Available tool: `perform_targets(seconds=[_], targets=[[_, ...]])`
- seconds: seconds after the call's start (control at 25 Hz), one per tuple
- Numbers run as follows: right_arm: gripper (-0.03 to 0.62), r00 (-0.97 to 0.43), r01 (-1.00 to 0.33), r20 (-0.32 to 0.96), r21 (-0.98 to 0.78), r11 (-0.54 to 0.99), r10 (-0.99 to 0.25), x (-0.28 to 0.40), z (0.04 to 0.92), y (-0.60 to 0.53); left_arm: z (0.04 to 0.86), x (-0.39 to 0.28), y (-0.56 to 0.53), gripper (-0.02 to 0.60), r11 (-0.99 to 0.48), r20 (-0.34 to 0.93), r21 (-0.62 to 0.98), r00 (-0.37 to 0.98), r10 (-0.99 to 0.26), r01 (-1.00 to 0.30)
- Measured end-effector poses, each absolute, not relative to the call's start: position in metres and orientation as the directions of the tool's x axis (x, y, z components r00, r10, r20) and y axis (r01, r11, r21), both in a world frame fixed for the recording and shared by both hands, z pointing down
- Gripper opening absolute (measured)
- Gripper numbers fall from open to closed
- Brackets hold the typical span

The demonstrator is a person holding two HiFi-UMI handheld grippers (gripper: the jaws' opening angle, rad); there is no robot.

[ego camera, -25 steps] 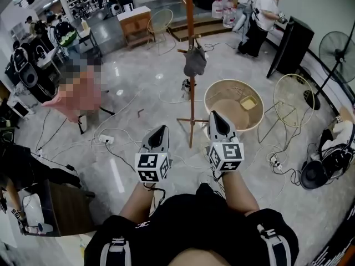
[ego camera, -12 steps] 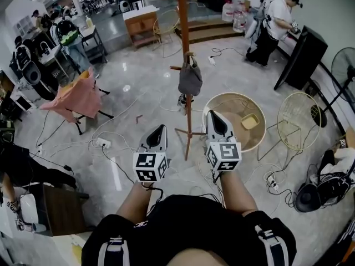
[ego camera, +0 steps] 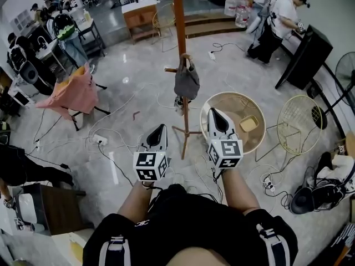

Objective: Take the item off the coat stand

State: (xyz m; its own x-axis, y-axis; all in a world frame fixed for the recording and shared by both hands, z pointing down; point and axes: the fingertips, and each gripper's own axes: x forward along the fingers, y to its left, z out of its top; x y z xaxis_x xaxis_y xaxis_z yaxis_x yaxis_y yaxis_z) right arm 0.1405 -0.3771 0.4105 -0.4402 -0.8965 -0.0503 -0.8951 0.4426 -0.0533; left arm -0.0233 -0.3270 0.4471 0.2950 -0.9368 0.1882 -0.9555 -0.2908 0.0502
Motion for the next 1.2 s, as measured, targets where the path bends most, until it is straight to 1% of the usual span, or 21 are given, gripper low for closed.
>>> perform_targets(seconds=[0.24, 0.48, 0.56, 0.72, 0.8, 0.84, 0.96, 1.2], targets=[[0.017, -0.468, -0.881, -0.050, -0.044, 0.470, -0.882, 0.123, 0.411, -0.416, 0.448, -0.033, -0.367, 0.017, -0.289, 0.189, 0.054, 0.293, -0.937, -0.956], [0.017, -0.501, -0.860, -0.094, -0.052, 0.507, -0.860, 0.102, 0.408, -0.460, 0.449, -0.051, -0.412, 0.017, -0.278, 0.168, 0.049, 0.283, -0.944, -0.959], [0.108, -0.518, -0.849, -0.097, -0.062, 0.525, -0.850, 0.093, 0.405, -0.475, 0.446, -0.059, -0.425, 0.017, -0.274, 0.162, 0.048, 0.278, -0.947, -0.961], [0.193, -0.541, -0.838, -0.064, -0.046, 0.544, -0.839, 0.074, 0.409, -0.505, 0.442, -0.072, -0.444, 0.017, -0.265, 0.157, 0.047, 0.269, -0.950, -0.963], [0.276, -0.542, -0.839, -0.039, -0.022, 0.543, -0.839, 0.065, 0.416, -0.520, 0.442, -0.078, -0.451, 0.017, -0.257, 0.153, 0.047, 0.261, -0.953, -0.965], [0.299, -0.543, -0.839, -0.029, -0.012, 0.544, -0.839, 0.061, 0.419, -0.528, 0.442, -0.082, -0.454, 0.017, -0.252, 0.152, 0.049, 0.257, -0.954, -0.966], [0.319, -0.547, -0.837, -0.002, 0.003, 0.547, -0.837, 0.052, 0.429, -0.547, 0.446, -0.096, -0.461, 0.017, -0.230, 0.156, 0.062, 0.237, -0.959, -0.971], [0.321, -0.528, -0.849, 0.051, 0.011, 0.529, -0.848, 0.041, 0.447, -0.582, 0.453, -0.118, -0.469, 0.017, -0.197, 0.173, 0.074, 0.208, -0.963, -0.977]])
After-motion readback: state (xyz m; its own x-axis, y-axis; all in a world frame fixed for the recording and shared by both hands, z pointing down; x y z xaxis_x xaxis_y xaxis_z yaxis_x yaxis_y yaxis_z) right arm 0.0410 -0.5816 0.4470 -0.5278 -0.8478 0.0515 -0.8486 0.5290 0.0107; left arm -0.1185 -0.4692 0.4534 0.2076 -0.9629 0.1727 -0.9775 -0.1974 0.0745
